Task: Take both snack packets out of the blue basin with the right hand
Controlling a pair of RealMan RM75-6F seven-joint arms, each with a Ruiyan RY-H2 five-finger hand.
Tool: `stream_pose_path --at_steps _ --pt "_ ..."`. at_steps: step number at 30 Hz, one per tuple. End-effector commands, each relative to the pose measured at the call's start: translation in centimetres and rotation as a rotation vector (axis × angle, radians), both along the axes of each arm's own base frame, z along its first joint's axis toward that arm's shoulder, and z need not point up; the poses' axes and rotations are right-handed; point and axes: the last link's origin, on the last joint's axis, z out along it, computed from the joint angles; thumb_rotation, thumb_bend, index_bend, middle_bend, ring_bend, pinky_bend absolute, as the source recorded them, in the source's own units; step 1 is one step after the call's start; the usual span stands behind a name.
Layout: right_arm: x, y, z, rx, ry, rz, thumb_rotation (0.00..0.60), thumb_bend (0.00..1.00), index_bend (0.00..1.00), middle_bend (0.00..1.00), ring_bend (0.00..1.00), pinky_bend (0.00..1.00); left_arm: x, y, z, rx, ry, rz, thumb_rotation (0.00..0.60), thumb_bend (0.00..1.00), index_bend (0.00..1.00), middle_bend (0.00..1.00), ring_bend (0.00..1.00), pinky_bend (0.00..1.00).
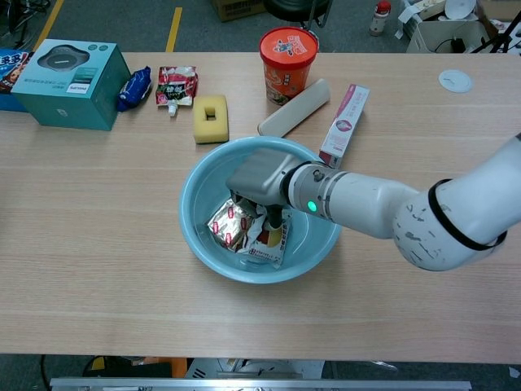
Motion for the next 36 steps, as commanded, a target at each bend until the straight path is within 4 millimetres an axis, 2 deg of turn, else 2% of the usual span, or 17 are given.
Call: stream_pose_path --at_steps 1,7,13,19,23,27,33,36 --pt "0.1 0.0 0.0 -0.007 -0.017 0.001 0.6 0.29 0.7 0.58 0.51 0.67 0.0 0.0 0.0 0.001 0.0 0.0 0.6 0.36 0.22 0.19 0.11 0.1" --pt "0.6 -0.2 1.4 -0.028 -0.096 -0.004 0.6 0.29 0.74 0.61 0.56 0.7 -0.1 0.0 0.3 0.01 0.001 0.002 0.6 0.36 0.22 0.19 0.11 0.1" --pt "0.9 -1.6 6.0 -0.11 -0.199 -0.026 0.6 0.29 0.74 0.61 0.56 0.7 -0.1 0.0 0.5 0.016 0.003 0.002 0.6 0.36 0.22 0.19 0.11 0.1" --pt "-0.2 -4.5 11.6 -0.266 -0.283 -0.088 0.6 0.29 0.74 0.61 0.56 0.7 0.1 0.1 0.3 0.012 0.004 -0.004 0.6 0.36 0.22 0.19 0.11 0.1" --pt "-1.1 -6.5 14.0 -0.364 -0.302 -0.112 0.6 0.29 0.74 0.61 0.56 0.7 0.2 0.2 0.2 0.008 0.005 -0.009 0.6 0.36 0.22 0.19 0.11 0.1" --pt "-2.1 -8.1 14.3 -0.43 -0.267 -0.122 0.6 0.29 0.74 0.61 0.56 0.7 0.5 0.3 0.1 0.004 0.005 -0.016 0.6 0.36 0.22 0.19 0.11 0.1" --pt "-3.1 -10.0 13.0 -0.493 -0.231 -0.169 0.6 0.27 0.74 0.59 0.56 0.7 0.5 0.1 0.1 0.003 0.009 -0.013 0.6 0.36 0.22 0.19 0.11 0.1" --pt "-3.5 -10.7 11.9 -0.526 -0.172 -0.159 0.6 0.26 0.7 0.56 0.54 0.7 0.4 0.0 0.2 0.006 0.01 -0.008 0.6 0.36 0.22 0.19 0.11 0.1"
